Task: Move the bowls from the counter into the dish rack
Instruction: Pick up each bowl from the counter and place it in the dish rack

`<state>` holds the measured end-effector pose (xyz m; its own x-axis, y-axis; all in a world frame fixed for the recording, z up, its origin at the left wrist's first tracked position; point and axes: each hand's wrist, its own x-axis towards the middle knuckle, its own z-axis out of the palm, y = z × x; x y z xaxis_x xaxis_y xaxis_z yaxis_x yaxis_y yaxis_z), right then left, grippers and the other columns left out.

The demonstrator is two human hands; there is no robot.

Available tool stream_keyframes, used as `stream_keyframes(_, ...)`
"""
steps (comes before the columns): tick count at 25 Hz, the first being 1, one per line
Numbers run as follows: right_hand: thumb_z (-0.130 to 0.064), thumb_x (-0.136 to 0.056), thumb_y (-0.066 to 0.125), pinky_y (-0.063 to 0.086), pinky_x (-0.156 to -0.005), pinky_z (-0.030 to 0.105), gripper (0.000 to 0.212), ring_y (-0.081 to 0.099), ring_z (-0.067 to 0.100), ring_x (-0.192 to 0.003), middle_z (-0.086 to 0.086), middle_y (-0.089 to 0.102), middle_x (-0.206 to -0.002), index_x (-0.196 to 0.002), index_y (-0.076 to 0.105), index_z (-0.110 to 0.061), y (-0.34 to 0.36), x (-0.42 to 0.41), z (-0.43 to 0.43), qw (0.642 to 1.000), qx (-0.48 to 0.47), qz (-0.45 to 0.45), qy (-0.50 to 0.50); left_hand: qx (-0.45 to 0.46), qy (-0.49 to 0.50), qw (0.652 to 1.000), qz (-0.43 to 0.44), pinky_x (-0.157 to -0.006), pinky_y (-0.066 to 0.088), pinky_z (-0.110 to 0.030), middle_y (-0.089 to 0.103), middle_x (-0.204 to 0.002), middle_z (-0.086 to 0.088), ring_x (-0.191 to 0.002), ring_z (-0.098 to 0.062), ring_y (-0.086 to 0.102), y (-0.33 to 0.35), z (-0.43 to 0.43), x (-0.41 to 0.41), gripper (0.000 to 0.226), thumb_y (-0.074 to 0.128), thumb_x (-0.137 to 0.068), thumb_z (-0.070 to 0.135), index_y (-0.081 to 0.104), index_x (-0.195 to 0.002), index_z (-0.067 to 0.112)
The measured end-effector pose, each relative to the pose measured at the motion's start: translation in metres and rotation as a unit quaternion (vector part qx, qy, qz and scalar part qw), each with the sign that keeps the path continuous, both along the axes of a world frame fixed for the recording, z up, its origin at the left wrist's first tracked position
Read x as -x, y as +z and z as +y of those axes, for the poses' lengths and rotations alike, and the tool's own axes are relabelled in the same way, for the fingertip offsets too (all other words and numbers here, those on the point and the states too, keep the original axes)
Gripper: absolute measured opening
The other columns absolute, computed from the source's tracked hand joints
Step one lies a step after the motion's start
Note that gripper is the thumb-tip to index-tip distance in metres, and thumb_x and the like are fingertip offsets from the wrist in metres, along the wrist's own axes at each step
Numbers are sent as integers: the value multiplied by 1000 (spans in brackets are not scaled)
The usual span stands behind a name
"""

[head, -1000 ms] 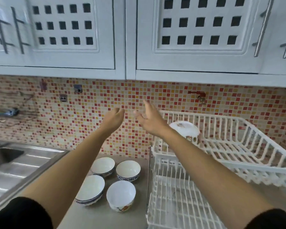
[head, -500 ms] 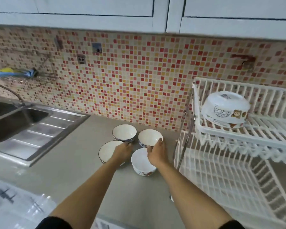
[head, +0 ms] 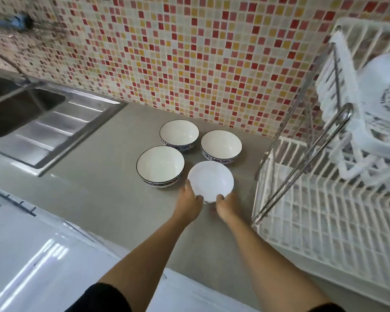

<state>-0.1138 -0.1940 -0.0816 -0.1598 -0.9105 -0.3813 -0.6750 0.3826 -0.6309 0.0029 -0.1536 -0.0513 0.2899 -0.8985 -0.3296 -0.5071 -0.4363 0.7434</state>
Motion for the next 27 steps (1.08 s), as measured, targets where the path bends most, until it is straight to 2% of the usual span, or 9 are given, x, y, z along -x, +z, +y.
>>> stream_keyframes(3, -32, -81, 42, 52, -87, 42, 45, 64, 35, -99, 10, 66, -115, -125, 48, -21, 15, 7, 11, 999, 53, 8, -9, 10, 14, 1000, 15, -113, 28, -39, 25, -154, -20, -140, -35, 31, 8, 3, 2, 69, 45, -95, 18, 8, -152, 4)
stream_keyframes(7, -32, -87, 39, 55, -78, 39, 56, 65, 28, -87, 4, 67, -108, -141, 27, -39, 46, 7, 44, 983, 173, 15, 61, 97, 35, 993, 63, -114, 26, -43, 24, -153, -17, -140, -33, 30, 42, 10, -1, 61, 38, -98, 39, 14, -152, 22)
stream_keyframes(10, -27, -94, 43, 48, -92, 31, 55, 59, 21, -112, 2, 57, -132, -148, 28, -30, 74, 10, 58, 957, 264, -25, 117, 106, 43, 986, 124, -109, 33, -47, 35, -149, -11, -135, -35, 36, 77, 17, -16, 55, 24, -94, 59, 16, -147, 44)
stream_keyframes(13, -50, -92, 34, 32, -111, 25, 51, 41, 17, -135, 3, 40, -146, -142, 28, -42, 128, 0, 91, 919, 361, -80, 137, 125, 54, 957, 258, -98, 46, -48, 47, -143, -3, -127, -33, 47, 121, 39, -36, 66, 17, -75, 83, 38, -128, 51)
stream_keyframes(17, -72, -84, 27, 36, -109, 45, 42, 44, 23, -127, -2, 38, -127, -125, 21, -74, 208, -2, 108, 897, 400, -138, 128, 163, 66, 902, 395, -74, 53, -29, 59, -129, -6, -113, -23, 59, 192, 54, -30, 70, 29, -85, 73, 49, -129, 22)
stream_keyframes(19, -76, -76, 42, 35, -112, 44, 67, 39, 19, -133, -7, 32, -132, -136, 16, -64, 273, 47, 114, 871, 456, -168, 77, 196, -3, 881, 431, -66, 51, -27, 62, -123, -9, -102, -22, 63, 263, 58, 21, 66, 35, -87, 67, 52, -125, 16)
stream_keyframes(22, -63, -58, 77, 45, -105, 34, 115, 53, 9, -123, -6, 44, -139, -148, 13, -30, 307, 51, 125, 871, 371, -303, 113, 247, -47, 853, 458, -68, 51, -33, 73, -96, -11, -84, -23, 67, 287, 58, 30, 59, 28, -92, 58, 66, -100, 14)
stream_keyframes(24, -47, -57, 85, 54, -89, 23, 98, 64, 1, -106, -4, 57, -128, -136, 29, -30, 317, 45, 135, 855, 354, -360, 115, 310, -75, 828, 461, -63, 54, -30, 75, -77, -4, -70, -17, 72, 300, 63, 28, 58, 21, -97, 50, 70, -85, 20)
stream_keyframes(27, -34, -66, 84, 53, -72, 11, 66, 64, -11, -93, -11, 60, -117, -114, 40, -44, 334, 43, 155, 839, 396, -352, 123, 413, -91, 850, 313, -61, 57, -28, 75, -70, 2, -67, -12, 73, 318, 66, 12, 52, 25, -103, 27, 71, -82, 15)
